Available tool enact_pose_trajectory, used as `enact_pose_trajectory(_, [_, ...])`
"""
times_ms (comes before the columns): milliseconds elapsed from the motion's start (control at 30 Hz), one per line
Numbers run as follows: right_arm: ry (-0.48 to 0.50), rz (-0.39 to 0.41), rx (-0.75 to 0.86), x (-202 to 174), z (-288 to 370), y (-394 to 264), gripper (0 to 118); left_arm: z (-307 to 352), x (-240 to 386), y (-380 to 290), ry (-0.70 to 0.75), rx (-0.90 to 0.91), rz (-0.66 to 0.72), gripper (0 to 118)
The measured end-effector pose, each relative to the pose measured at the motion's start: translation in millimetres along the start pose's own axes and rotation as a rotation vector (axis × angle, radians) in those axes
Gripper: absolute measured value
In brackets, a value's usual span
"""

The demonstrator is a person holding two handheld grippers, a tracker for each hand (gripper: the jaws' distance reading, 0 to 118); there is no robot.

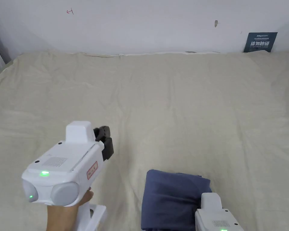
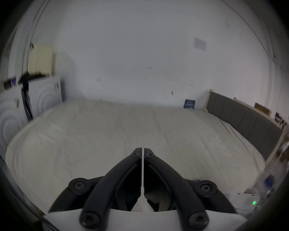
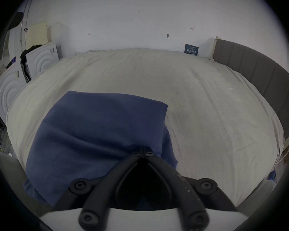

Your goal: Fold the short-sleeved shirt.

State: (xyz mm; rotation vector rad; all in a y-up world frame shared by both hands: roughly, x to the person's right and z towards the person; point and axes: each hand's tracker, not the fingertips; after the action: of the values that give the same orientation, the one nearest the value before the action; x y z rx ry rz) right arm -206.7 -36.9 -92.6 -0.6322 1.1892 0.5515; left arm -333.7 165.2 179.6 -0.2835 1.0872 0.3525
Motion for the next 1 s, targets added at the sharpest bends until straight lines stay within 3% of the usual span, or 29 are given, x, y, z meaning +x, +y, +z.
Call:
enact_pose_trajectory(67, [-0.004,0.035,-0.002,0,0,0,1,-14,2,-14,-0.049,-0.143,0.079,11])
enact_pose_trajectory(100, [-0.002,0.037,0.000,-1,1,0,1,-20,2,-20,-0.063,-0.183,0.119,24])
enact_pose_trajectory(167, [0.007,0.030,0.007,2,1,-2,1,-35,5,-39,-0.115,-0.311,0.182,65])
enact_pose_trajectory(200, [0.013,0.024,0.009,3,1,-2,1,-42,7,-47,-0.134,-0.359,0.204,92])
enact_pose_trajectory(233, [0.019,0.015,0.009,5,2,-2,1,-52,9,-58,-0.159,-0.434,0.208,109])
enact_pose_trajectory(267, [0.024,0.005,0.008,5,2,-2,1,-61,12,-69,-0.169,-0.491,0.215,117])
enact_pose_trajectory(300, [0.027,0.000,0.006,5,2,-2,1,-67,14,-77,-0.177,-0.532,0.222,117])
enact_pose_trajectory(467, [0.037,-0.007,0.010,8,3,-3,1,-101,22,-117,-0.160,-0.689,0.206,111])
enact_pose_trajectory(533, [0.041,-0.016,0.013,8,5,-2,1,-110,25,-127,-0.158,-0.738,0.184,84])
enact_pose_trajectory(567, [0.043,-0.017,0.014,8,5,-2,1,-119,25,-137,-0.162,-0.750,0.174,76])
enact_pose_trajectory(667, [0.050,-0.015,0.021,12,3,-4,1,-122,34,-142,-0.162,-0.730,0.107,72])
enact_pose_trajectory(733, [0.056,-0.020,0.024,14,3,-4,1,-112,40,-132,-0.174,-0.729,0.085,38])
enact_pose_trajectory(800, [0.061,-0.020,0.022,14,2,-4,1,-110,41,-128,-0.274,-0.723,0.135,30])
enact_pose_trajectory(1000, [0.080,-0.010,-0.006,20,5,5,1,-99,51,-120,-0.242,-0.704,0.146,16])
